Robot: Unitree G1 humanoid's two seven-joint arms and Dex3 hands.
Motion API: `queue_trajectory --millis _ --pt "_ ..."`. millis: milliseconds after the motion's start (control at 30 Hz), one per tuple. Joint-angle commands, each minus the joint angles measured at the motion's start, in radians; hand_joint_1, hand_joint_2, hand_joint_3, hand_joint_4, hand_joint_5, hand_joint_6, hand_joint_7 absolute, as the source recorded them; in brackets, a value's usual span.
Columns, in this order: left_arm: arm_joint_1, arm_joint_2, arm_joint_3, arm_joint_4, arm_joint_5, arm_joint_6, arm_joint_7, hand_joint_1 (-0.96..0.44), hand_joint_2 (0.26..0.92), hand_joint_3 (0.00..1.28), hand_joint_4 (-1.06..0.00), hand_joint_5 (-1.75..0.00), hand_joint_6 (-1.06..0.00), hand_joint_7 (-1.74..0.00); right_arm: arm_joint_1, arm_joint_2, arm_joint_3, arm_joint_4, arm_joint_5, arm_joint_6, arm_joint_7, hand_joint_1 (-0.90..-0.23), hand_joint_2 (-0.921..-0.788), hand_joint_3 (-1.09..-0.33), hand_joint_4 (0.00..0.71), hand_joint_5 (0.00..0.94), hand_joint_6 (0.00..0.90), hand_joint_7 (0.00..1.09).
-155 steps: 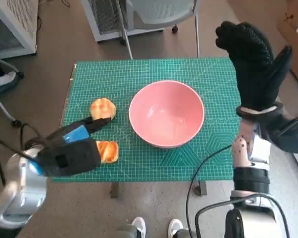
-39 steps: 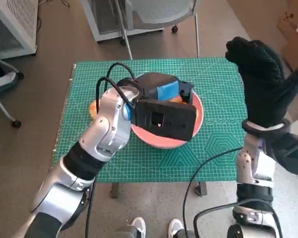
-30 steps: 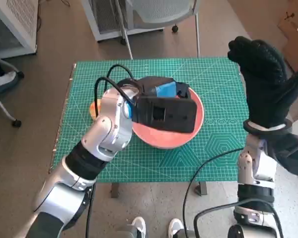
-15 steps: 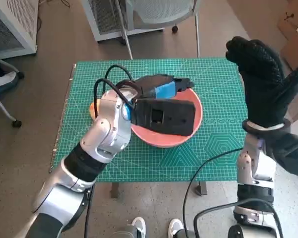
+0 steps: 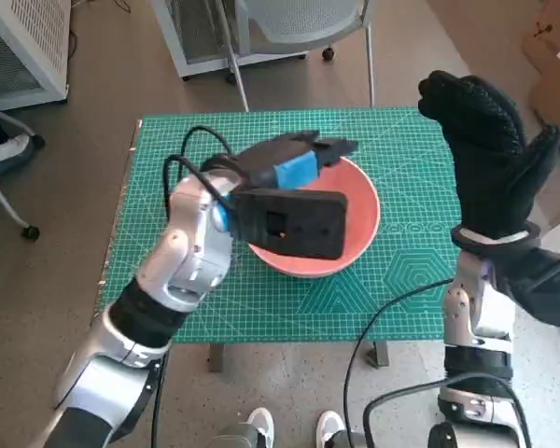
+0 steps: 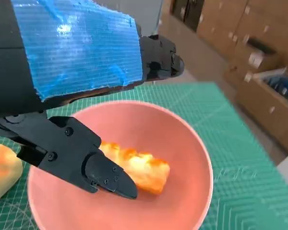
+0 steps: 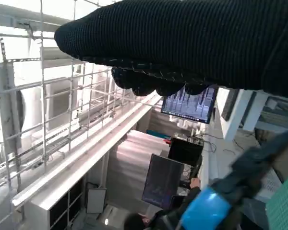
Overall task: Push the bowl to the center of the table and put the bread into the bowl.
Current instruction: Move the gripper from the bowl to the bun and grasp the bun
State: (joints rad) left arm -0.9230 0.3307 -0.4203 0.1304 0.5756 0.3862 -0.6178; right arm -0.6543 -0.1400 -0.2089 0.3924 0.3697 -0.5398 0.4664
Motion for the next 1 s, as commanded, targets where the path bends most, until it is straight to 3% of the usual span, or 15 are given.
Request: queue_trajectory --millis 33,433,833,1000 --pt "0.038 0.068 0.069 -0.109 -0.02 0.014 -0.023 -0.44 0.787 0.01 0.0 0.0 -0.06 -0.17 -0.006 0.002 0.007 0.025 0.005 0.013 0.014 -0.603 -0.921 -0.599 0.317 0.001 0.348 0.0" --pt "0.134 0.265 0.242 -0.302 -0.04 0.037 -0.069 -0.31 0.759 0.0 0.0 0.0 -0.16 -0.06 -0.018 -0.001 0.003 0.042 0.024 0.016 0.046 -0.603 -0.921 -0.594 0.319 0.001 0.35 0.0" --pt "0.214 0.383 0.269 -0.362 0.002 0.104 -0.095 -0.23 0.718 0.0 0.0 0.0 -0.19 -0.04 -0.04 0.004 -0.005 0.075 0.041 0.013 0.069 -0.614 -0.921 -0.588 0.322 0.002 0.352 0.0" --pt "0.227 0.391 0.255 -0.343 0.017 0.114 -0.09 -0.23 0.711 0.0 0.0 0.0 -0.19 -0.03 -0.048 0.008 -0.009 0.09 0.047 0.01 0.079 -0.614 -0.921 -0.588 0.323 0.002 0.356 0.0"
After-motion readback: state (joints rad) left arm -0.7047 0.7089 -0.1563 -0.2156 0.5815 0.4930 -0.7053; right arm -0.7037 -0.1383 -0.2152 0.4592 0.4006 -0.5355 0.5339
